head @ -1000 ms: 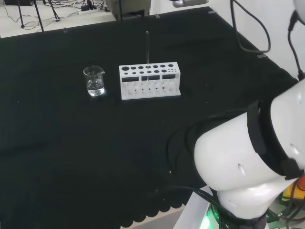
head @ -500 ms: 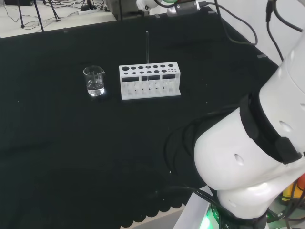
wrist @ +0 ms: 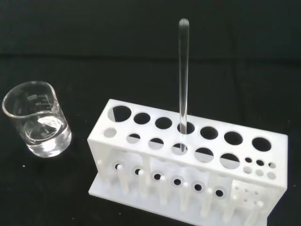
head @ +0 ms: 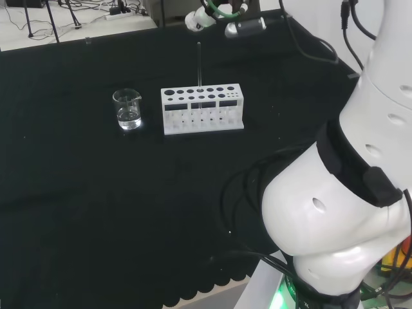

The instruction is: Take the glass rod from the white test tube rack.

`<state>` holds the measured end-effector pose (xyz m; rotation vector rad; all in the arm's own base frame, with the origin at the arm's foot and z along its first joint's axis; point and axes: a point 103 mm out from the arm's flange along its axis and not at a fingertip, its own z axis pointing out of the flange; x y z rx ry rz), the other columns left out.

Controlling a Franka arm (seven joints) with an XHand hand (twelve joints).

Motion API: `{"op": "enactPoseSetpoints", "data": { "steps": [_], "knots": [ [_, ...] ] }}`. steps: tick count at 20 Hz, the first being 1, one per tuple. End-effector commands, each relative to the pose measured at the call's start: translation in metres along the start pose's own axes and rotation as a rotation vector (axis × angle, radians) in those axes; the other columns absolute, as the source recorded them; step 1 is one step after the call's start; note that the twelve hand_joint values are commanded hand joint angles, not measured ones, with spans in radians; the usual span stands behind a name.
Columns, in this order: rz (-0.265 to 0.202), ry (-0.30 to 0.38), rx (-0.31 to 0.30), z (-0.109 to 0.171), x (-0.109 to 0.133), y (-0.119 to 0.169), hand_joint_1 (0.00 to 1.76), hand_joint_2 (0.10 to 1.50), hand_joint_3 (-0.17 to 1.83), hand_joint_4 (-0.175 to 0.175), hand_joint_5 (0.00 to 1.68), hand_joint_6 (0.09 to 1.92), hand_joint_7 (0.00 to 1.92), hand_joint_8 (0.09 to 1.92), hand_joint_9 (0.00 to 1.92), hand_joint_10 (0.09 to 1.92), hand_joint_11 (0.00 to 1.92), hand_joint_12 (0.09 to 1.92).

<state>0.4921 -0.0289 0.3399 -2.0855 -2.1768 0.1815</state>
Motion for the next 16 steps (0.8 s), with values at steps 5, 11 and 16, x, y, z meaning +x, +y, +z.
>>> {"op": "enactPoseSetpoints", "data": {
  "steps": [5, 11, 16],
  "knots": [
    [-0.012, 0.031, 0.021, 0.035, -0.013, 0.03, 0.56, 1.24, -0.17, -0.136, 0.2, 0.09, 0.11, 0.87, 0.24, 0.9, 0.0, 1.42],
    [-0.021, 0.038, 0.045, 0.05, -0.013, 0.04, 0.56, 1.27, -0.17, -0.139, 0.22, 0.09, 0.15, 0.89, 0.27, 0.9, 0.0, 1.44],
    [-0.023, 0.036, 0.052, 0.06, -0.013, 0.041, 0.53, 1.28, -0.17, -0.14, 0.23, 0.09, 0.19, 0.9, 0.31, 0.91, 0.02, 1.45]
  ]
}}
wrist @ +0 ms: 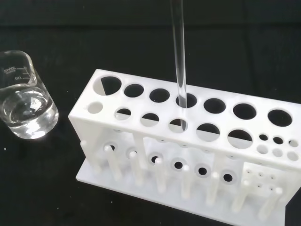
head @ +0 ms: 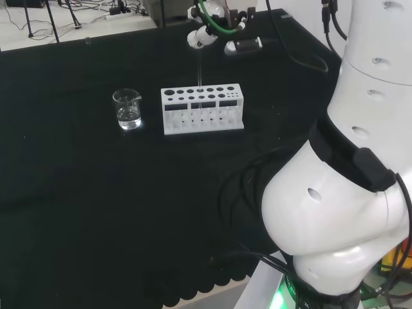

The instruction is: Take the glass rod from the white test tube rack.

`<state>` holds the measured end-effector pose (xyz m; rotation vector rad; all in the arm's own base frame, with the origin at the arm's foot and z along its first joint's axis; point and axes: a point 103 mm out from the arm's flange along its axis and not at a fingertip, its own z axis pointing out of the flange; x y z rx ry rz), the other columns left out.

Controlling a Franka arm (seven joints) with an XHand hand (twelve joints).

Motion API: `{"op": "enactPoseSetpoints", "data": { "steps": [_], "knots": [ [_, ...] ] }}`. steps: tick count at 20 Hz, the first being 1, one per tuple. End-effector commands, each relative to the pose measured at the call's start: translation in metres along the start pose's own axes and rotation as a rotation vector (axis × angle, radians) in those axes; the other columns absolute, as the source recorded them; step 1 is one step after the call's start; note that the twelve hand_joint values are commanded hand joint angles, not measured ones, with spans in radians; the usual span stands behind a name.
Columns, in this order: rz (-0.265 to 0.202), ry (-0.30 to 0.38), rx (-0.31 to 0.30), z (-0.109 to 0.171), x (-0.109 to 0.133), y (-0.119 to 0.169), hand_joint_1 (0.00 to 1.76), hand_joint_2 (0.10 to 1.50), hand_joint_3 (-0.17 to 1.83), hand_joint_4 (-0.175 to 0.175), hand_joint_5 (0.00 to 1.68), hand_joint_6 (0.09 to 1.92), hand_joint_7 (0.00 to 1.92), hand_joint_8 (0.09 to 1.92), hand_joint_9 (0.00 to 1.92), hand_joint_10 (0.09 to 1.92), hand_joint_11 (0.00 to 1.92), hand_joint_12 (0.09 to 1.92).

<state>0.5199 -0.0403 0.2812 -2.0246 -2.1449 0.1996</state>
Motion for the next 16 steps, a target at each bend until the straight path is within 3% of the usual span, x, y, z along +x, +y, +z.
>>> {"op": "enactPoseSetpoints", "data": {
  "steps": [1, 9, 13, 16],
  "knots": [
    [-0.007, 0.004, 0.002, 0.01, -0.001, 0.004, 0.53, 1.28, -0.17, -0.141, 0.23, 0.09, 0.21, 0.9, 0.34, 0.91, 0.04, 1.44],
    [-0.025, -0.003, 0.05, 0.027, 0.002, 0.013, 0.47, 1.3, -0.17, -0.142, 0.3, 0.09, 0.33, 0.93, 0.47, 0.9, 0.13, 1.43],
    [-0.048, 0.057, 0.04, 0.032, -0.001, 0.017, 0.46, 1.29, -0.17, -0.134, 0.34, 0.09, 0.42, 0.93, 0.57, 0.88, 0.22, 1.4],
    [-0.044, 0.058, 0.048, 0.033, -0.007, 0.022, 0.45, 1.28, -0.17, -0.121, 0.37, 0.09, 0.46, 0.93, 0.65, 0.88, 0.32, 1.38]
  ]
}}
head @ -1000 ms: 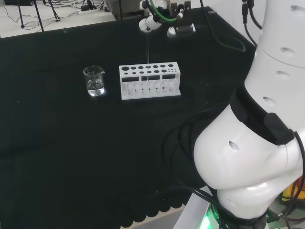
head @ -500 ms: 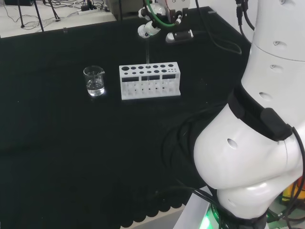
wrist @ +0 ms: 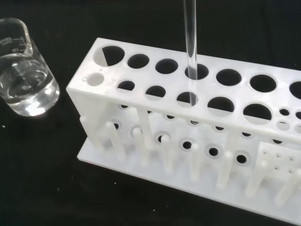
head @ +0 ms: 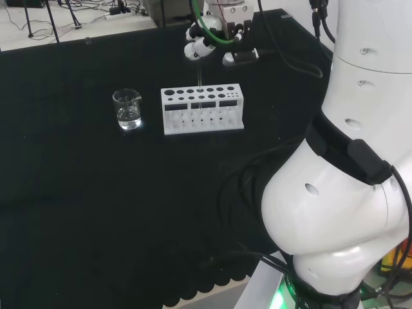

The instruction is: Take the glass rod from the white test tube rack.

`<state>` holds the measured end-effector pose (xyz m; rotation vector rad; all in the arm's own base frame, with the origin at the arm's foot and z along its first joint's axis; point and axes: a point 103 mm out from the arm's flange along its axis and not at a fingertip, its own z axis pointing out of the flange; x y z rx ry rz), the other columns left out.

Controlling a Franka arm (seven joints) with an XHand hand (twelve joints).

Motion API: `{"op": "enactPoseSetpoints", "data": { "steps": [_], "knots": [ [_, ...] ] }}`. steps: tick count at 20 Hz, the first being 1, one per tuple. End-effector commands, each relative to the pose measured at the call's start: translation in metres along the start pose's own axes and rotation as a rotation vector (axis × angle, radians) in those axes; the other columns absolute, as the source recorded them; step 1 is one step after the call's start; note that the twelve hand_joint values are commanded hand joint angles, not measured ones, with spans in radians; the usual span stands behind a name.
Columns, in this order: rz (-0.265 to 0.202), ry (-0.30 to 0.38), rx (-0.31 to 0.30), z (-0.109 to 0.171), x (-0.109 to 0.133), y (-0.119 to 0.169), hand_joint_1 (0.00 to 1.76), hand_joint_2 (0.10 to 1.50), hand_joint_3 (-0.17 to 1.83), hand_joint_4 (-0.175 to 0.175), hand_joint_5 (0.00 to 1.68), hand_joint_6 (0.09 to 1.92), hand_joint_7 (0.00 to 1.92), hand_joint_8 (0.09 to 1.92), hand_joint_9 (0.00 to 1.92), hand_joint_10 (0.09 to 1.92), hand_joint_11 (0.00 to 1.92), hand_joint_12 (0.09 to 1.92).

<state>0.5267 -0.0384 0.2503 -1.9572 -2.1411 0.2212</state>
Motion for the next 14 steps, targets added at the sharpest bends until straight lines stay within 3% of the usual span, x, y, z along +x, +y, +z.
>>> {"op": "enactPoseSetpoints", "data": {
  "steps": [1, 10, 14],
  "knots": [
    [-0.011, 0.04, 0.003, 0.005, -0.009, 0.009, 0.45, 1.28, -0.17, -0.119, 0.38, 0.09, 0.48, 0.94, 0.67, 0.88, 0.36, 1.37],
    [-0.016, 0.014, 0.018, 0.008, -0.013, 0.017, 0.49, 1.28, -0.17, -0.113, 0.44, 0.09, 0.6, 1.0, 0.84, 0.95, 0.57, 1.33],
    [-0.024, -0.014, 0.012, 0.008, -0.008, 0.021, 0.58, 1.27, -0.17, -0.13, 0.51, 0.14, 0.68, 1.04, 0.92, 0.99, 0.69, 1.29]
  ]
}}
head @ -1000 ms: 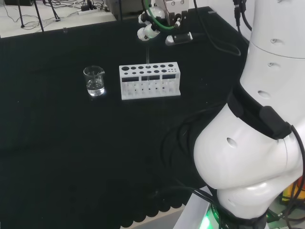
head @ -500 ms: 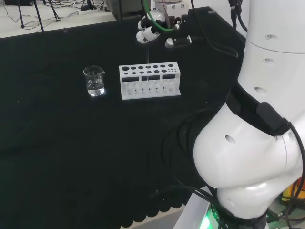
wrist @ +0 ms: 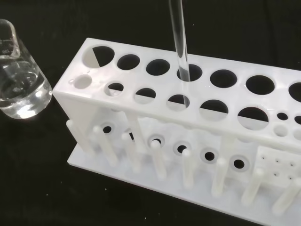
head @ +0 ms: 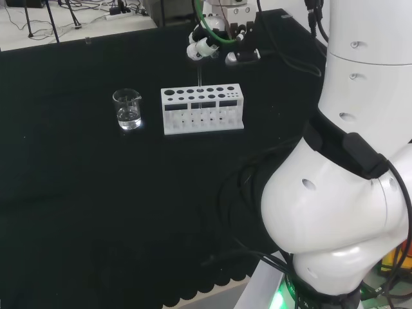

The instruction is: Take the glass rod from the white test tube rack.

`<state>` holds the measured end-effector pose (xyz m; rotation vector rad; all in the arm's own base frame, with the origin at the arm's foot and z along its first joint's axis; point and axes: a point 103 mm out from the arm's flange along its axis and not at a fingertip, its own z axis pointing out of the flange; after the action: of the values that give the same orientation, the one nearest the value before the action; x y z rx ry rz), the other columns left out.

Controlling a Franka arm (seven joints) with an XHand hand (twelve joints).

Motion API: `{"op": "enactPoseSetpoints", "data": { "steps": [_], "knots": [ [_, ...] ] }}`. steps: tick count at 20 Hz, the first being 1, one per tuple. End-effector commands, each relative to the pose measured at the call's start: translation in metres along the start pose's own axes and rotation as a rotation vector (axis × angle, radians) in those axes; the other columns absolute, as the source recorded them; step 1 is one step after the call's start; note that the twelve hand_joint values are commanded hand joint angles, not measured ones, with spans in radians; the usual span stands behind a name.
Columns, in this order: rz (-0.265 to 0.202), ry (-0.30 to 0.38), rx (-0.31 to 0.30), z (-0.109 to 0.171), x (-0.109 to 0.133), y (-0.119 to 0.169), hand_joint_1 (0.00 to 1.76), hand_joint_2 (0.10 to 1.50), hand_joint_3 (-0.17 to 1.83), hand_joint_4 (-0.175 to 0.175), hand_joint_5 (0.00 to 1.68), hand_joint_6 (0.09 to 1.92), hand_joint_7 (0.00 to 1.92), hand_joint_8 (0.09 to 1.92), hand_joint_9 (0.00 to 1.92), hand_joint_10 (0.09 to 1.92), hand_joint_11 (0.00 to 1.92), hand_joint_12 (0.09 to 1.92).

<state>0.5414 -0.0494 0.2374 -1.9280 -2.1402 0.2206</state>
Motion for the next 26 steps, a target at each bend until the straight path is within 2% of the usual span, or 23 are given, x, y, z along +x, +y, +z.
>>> {"op": "enactPoseSetpoints", "data": {
  "steps": [1, 4, 6, 10, 11, 13, 15, 17, 18, 20, 22, 26],
  "knots": [
    [-0.01, -0.034, -0.005, 0.0, 0.007, 0.005, 0.62, 1.26, -0.17, -0.136, 0.52, 0.2, 0.7, 1.05, 0.95, 0.99, 0.73, 1.28],
    [-0.014, -0.054, -0.021, 0.0, 0.008, 0.007, 0.75, 1.25, -0.17, -0.164, 0.5, 0.57, 0.76, 1.08, 1.05, 1.01, 0.89, 1.24],
    [-0.018, -0.069, -0.044, 0.001, 0.008, 0.006, 0.83, 1.25, -0.17, -0.173, 0.53, 0.75, 0.82, 1.11, 1.16, 1.02, 1.07, 1.2],
    [-0.024, -0.089, -0.085, 0.0, 0.008, 0.004, 1.01, 1.24, -0.17, -0.175, 0.69, 0.92, 0.97, 1.23, 1.37, 1.05, 1.47, 1.06],
    [-0.026, -0.09, -0.092, -0.001, 0.008, 0.003, 1.05, 1.24, -0.15, -0.175, 0.75, 1.04, 1.0, 1.25, 1.42, 1.05, 1.54, 1.04],
    [-0.027, -0.093, -0.1, -0.001, 0.009, 0.003, 1.1, 1.24, -0.09, -0.175, 0.8, 1.19, 1.03, 1.29, 1.48, 1.07, 1.64, 1.02],
    [-0.028, -0.09, -0.1, -0.001, 0.011, 0.003, 1.11, 1.23, -0.07, -0.175, 0.81, 1.23, 1.06, 1.3, 1.51, 1.09, 1.69, 1.01],
    [-0.027, -0.095, -0.112, -0.001, 0.013, 0.004, 1.12, 1.22, -0.06, -0.175, 0.83, 1.23, 1.08, 1.31, 1.53, 1.09, 1.72, 1.0],
    [-0.019, -0.103, -0.14, -0.003, 0.015, 0.004, 1.16, 1.21, -0.06, -0.175, 0.85, 1.2, 1.02, 1.27, 1.53, 1.09, 1.73, 0.98],
    [-0.016, -0.119, -0.199, -0.007, 0.019, 0.002, 1.23, 1.19, -0.08, -0.175, 0.9, 0.97, 1.0, 1.28, 1.54, 1.11, 1.7, 0.9],
    [-0.029, -0.099, -0.265, -0.014, 0.023, -0.003, 1.27, 1.18, -0.13, -0.175, 0.99, 0.76, 1.03, 1.25, 1.54, 1.09, 1.62, 0.83],
    [-0.063, -0.064, -0.371, -0.033, 0.03, -0.016, 1.3, 1.15, -0.17, -0.175, 1.16, 0.44, 1.08, 1.19, 1.57, 1.01, 1.6, 0.74]
  ]
}}
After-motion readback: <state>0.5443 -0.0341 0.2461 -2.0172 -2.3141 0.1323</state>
